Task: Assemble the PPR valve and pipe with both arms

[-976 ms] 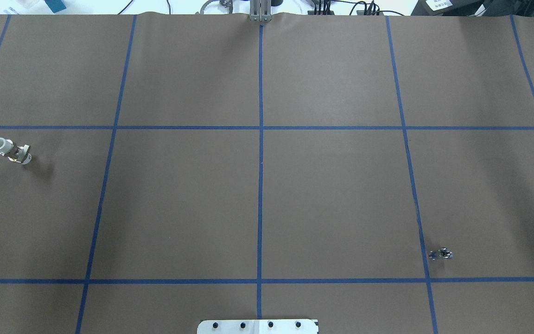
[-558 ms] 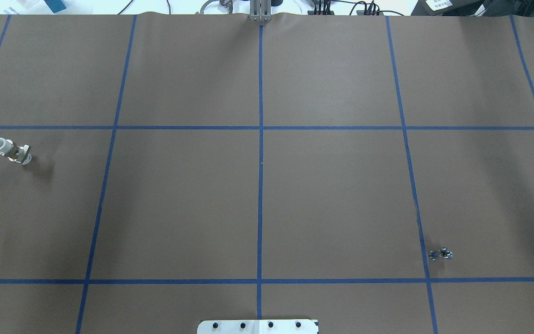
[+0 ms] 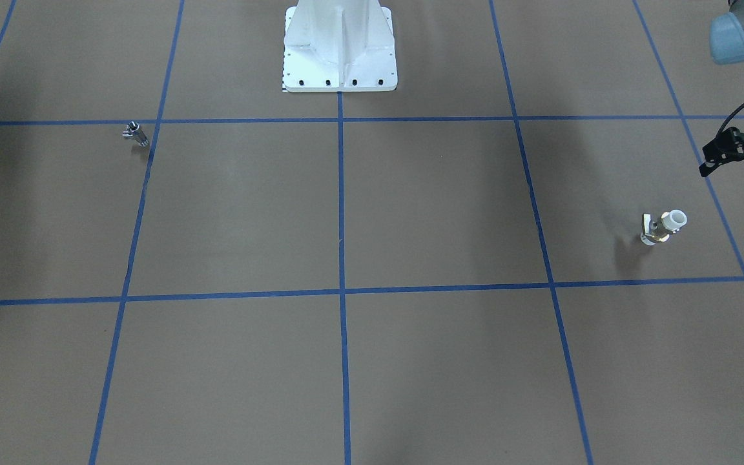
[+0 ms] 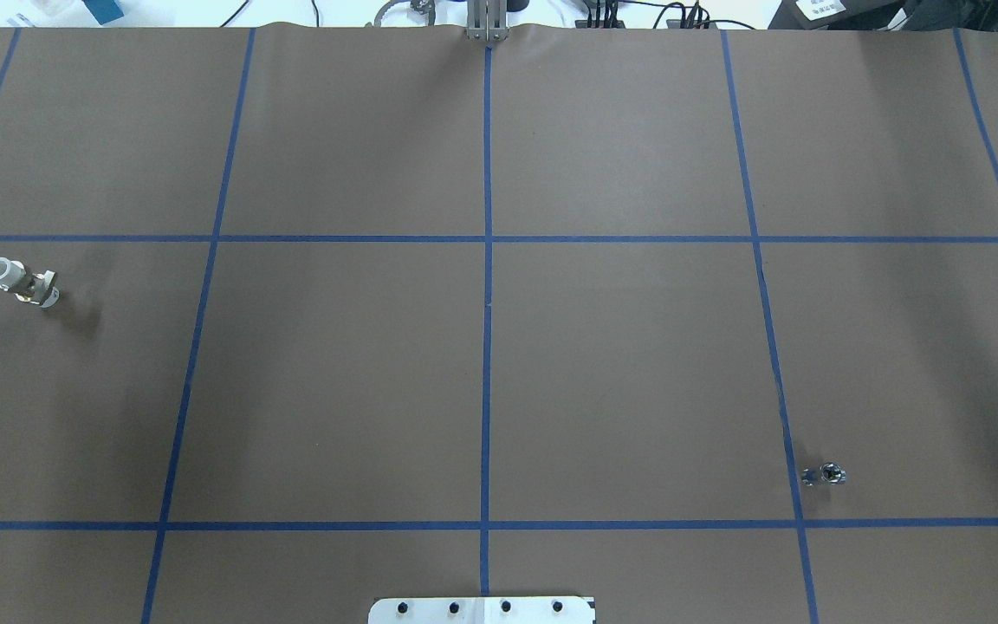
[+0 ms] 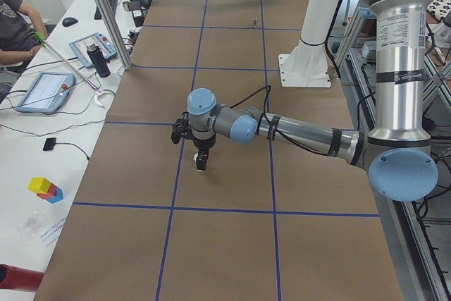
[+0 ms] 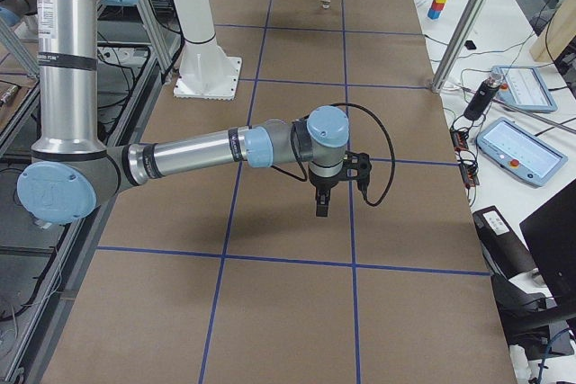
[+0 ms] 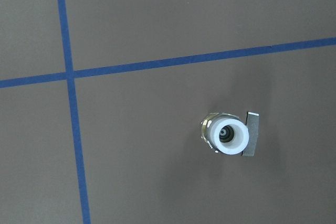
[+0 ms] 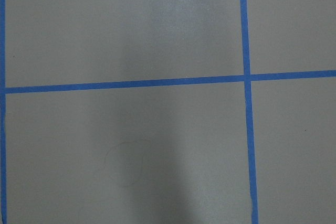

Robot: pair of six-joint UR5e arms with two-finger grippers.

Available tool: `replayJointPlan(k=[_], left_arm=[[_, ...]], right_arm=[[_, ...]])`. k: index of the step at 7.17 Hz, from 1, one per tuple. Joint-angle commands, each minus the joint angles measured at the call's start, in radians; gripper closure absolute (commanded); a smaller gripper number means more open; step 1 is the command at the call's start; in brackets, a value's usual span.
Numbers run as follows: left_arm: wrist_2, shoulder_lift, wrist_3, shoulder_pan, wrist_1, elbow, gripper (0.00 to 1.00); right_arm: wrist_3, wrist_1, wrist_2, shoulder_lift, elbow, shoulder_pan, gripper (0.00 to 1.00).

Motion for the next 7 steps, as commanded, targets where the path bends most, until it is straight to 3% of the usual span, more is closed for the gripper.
replayJointPlan(k=[1,3,7], left_arm=[[-0.012,-0.057,-0.004,0.034,-0.007,0.062,0.0],[-0.052,-0.117,-0.005,0.076,0.004,0.119,0.0],[-0.045,-0.163,0.002,0.101,-0.007,0.191,0.01]], right_arm=[[0.0,0.0,0.0,0.0,-0.001,-0.003,0.0],[0.0,0.0,-0.001,0.0,-0.002,-0.007,0.0],[0.0,0.0,0.0,0.0,-0.004,-0.01,0.0]])
